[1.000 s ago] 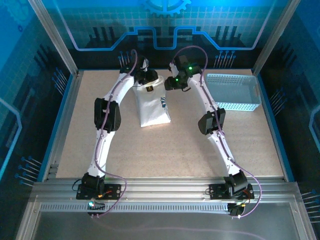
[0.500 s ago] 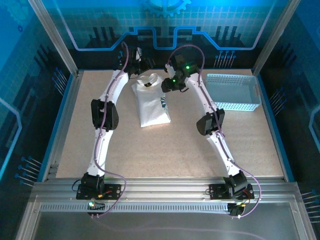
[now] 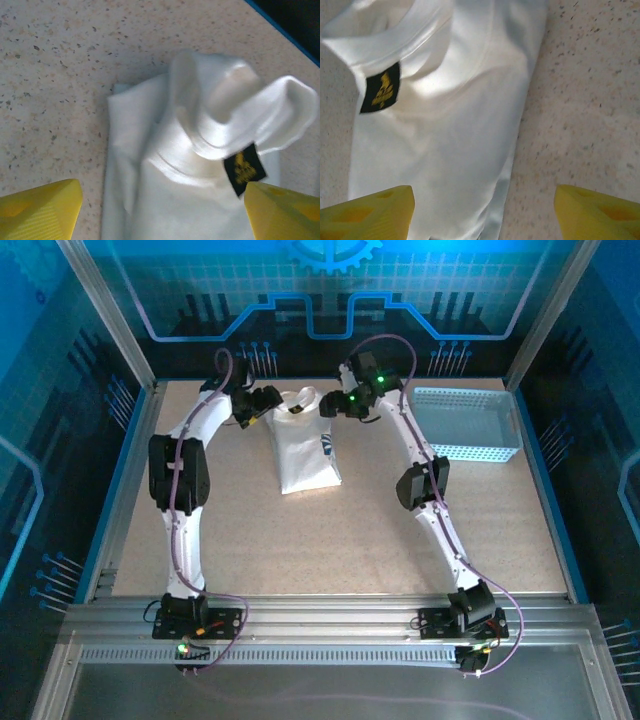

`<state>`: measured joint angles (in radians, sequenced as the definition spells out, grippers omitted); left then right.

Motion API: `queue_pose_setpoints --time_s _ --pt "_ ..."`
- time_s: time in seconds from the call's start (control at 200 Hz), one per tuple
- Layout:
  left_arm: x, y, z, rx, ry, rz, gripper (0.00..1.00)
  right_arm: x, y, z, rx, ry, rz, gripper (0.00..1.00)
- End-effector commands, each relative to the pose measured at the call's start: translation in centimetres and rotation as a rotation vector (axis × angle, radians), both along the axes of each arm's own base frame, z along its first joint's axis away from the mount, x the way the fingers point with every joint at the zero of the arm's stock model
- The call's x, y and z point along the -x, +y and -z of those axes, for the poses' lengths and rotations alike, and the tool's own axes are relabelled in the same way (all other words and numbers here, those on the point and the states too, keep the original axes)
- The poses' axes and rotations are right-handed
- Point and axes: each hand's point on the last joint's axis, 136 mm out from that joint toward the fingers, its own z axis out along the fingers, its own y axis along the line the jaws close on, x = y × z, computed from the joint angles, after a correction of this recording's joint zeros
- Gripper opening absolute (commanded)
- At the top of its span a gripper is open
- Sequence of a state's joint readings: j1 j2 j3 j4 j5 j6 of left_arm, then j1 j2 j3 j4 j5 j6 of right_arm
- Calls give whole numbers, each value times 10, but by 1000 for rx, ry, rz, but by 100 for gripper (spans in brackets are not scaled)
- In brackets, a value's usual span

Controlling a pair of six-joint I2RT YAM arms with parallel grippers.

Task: Fold the inside-out t-shirt

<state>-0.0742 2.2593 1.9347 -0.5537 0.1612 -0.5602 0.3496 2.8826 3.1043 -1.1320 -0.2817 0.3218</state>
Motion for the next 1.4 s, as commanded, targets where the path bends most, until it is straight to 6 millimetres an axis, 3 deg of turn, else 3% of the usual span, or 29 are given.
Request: queue_pose_setpoints --time_s 0.0,0.3,0.58,0.74,0.89,1.025,1.125,1.21,1.25,1.32,1.39 --pt "-10 -6 17 23 10 7 86 -24 7 -11 -121 -76 15 76" --pt "-32 -16 48 69 5 25 87 -43 19 22 -211 -86 14 78" --pt "-48 -37 53 146 -39 78 69 -42 39 47 -265 -51 13 68" --pt "-45 -44 68 129 0 84 65 -34 54 56 -277 -23 1 63" --pt "-43 -48 75 147 14 88 55 -26 64 61 -258 -9 -15 57" --pt "-40 -56 70 152 7 105 46 -24 62 66 -251 16 -1 44" --pt "-36 -56 57 150 -6 109 37 -23 59 50 -241 -7 -2 36" --pt "-28 -51 46 122 -7 97 35 -18 42 41 -173 19 37 25" --pt "-22 -51 44 120 -6 103 35 -13 32 43 -110 34 57 24" --pt "-9 -52 46 107 5 103 36 4 24 50 -7 72 49 32" --pt "6 -55 52 120 16 102 36 20 23 52 53 102 19 31"
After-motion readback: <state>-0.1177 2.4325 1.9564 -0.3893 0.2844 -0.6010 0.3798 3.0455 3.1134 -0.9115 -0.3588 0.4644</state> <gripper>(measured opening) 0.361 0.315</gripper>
